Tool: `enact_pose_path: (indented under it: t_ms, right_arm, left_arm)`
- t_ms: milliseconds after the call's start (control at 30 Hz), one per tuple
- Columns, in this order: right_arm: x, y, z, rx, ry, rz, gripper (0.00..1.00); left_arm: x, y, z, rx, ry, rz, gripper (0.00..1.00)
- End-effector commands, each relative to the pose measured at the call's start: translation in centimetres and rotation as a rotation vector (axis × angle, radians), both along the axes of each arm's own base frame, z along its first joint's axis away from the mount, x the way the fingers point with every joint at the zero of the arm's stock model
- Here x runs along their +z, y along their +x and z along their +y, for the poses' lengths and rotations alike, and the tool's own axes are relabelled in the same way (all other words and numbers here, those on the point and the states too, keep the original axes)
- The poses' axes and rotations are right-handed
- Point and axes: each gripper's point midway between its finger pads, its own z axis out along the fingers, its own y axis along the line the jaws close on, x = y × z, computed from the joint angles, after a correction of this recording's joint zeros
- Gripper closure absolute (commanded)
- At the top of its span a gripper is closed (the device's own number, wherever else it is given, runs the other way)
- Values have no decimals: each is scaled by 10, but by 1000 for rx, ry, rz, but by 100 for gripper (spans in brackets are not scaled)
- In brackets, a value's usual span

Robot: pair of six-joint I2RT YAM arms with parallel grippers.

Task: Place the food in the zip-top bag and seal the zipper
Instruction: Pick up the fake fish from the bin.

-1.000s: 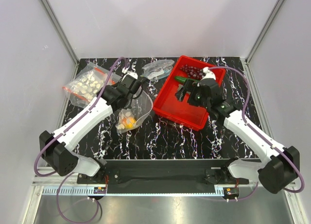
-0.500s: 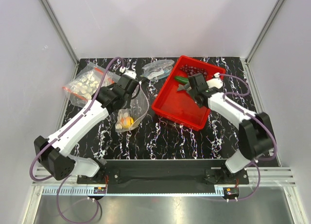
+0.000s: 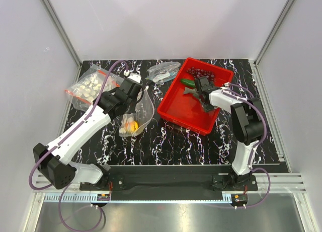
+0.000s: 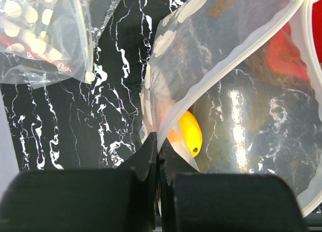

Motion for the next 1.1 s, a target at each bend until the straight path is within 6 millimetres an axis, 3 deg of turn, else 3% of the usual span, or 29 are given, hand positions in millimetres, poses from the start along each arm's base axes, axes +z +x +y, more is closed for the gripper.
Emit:
enact_pose_path:
  t_ms: [0,167,333,433,467,533,700,800,1067]
  right_arm:
    - [12,29,-12,-86,-14,-98,0]
    - [-4,42,-18,-101,-25,-122,0]
    - [-6,53,-26,-105,-71,-146,3]
    - [-4,63,-29,-96,-91,-181,18]
    - [0,67,-28,-87,-97,-203,31]
    - [2,70,-29,-50,-133,-214,46]
    - [35,77,-30,-3,-175,-315,77]
    - [55,75,-27,81,-215,-357,88]
    - [101,55,7,454,-259,-437,95]
  left_arm:
    - [10,3,-6,-24,-50,-39,100]
    - [10,1,-6,-29,-60,-46,100]
    - [9,0,-5,-30,-55,-44,100]
    - [8,0,-5,-29,-54,-45,100]
    - [9,1,-5,-30,-54,-46,100]
    - [7,0,-5,-31,-53,-43,100]
    - [7,1,-5,-32,-52,-41,100]
    - [6,1,-6,-35,-49,-37,100]
    - [1,0,-13,-71,-56,-11,100]
